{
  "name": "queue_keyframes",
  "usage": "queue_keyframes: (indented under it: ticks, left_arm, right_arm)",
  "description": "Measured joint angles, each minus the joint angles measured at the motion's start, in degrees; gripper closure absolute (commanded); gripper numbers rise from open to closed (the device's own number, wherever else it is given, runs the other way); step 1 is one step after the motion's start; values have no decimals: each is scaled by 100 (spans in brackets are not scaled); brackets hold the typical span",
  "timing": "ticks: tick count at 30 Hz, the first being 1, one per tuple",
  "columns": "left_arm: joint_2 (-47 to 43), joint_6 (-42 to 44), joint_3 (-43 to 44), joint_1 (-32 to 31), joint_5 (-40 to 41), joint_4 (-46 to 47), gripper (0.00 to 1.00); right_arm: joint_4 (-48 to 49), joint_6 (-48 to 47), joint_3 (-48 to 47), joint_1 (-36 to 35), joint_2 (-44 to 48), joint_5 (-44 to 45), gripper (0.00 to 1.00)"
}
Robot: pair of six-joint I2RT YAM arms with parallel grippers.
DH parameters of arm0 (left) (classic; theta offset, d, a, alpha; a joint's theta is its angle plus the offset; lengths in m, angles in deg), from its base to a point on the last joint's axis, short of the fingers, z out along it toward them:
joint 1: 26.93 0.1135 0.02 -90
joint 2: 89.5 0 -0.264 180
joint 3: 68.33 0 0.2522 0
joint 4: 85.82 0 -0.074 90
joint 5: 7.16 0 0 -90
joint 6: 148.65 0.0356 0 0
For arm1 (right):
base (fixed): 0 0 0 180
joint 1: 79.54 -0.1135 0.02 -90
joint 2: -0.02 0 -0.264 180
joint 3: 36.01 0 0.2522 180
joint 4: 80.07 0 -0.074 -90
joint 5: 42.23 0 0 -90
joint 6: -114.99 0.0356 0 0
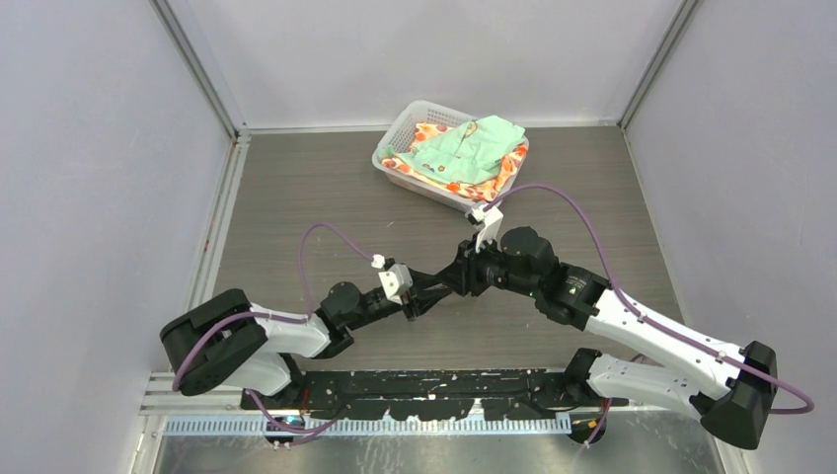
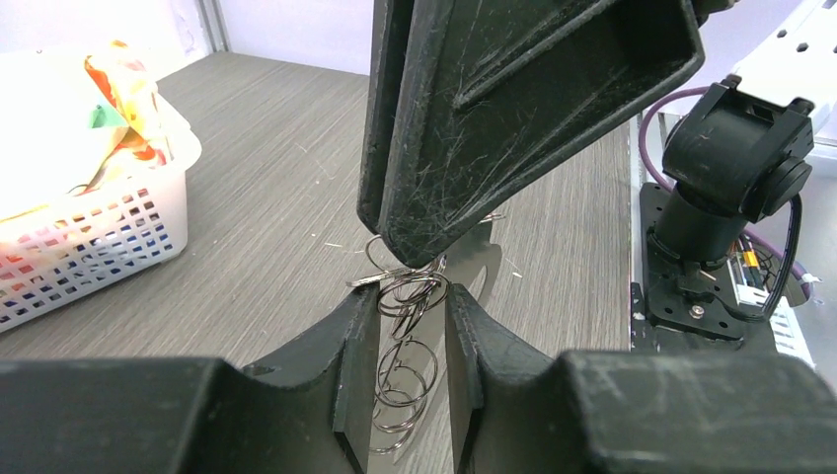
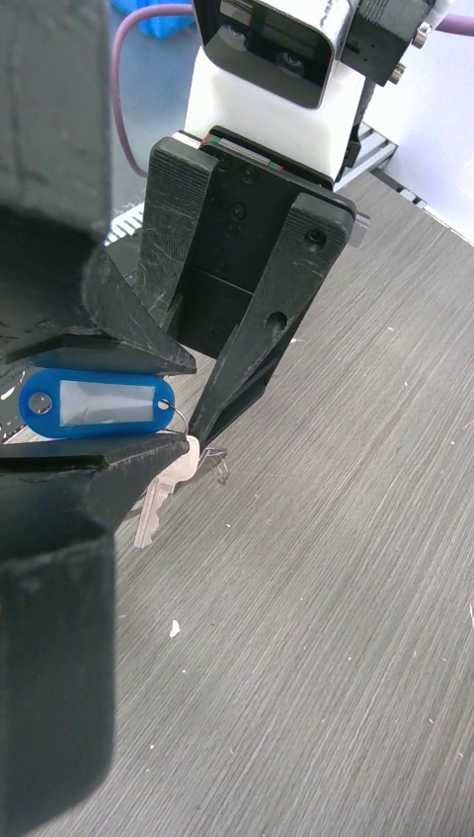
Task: Remove the keys from the keyring
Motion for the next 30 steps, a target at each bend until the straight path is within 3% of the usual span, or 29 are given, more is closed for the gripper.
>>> queue_keyframes:
  ticks: [7,30]
  left_arm:
    - [4,138,0,-35,0,9,99]
    - [-374,1220,186,-140,-214,-1008,100]
  right_arm:
    - [0,20,0,0,0,0,99]
    - [-553,-136,-378,-24,-452,-35,99]
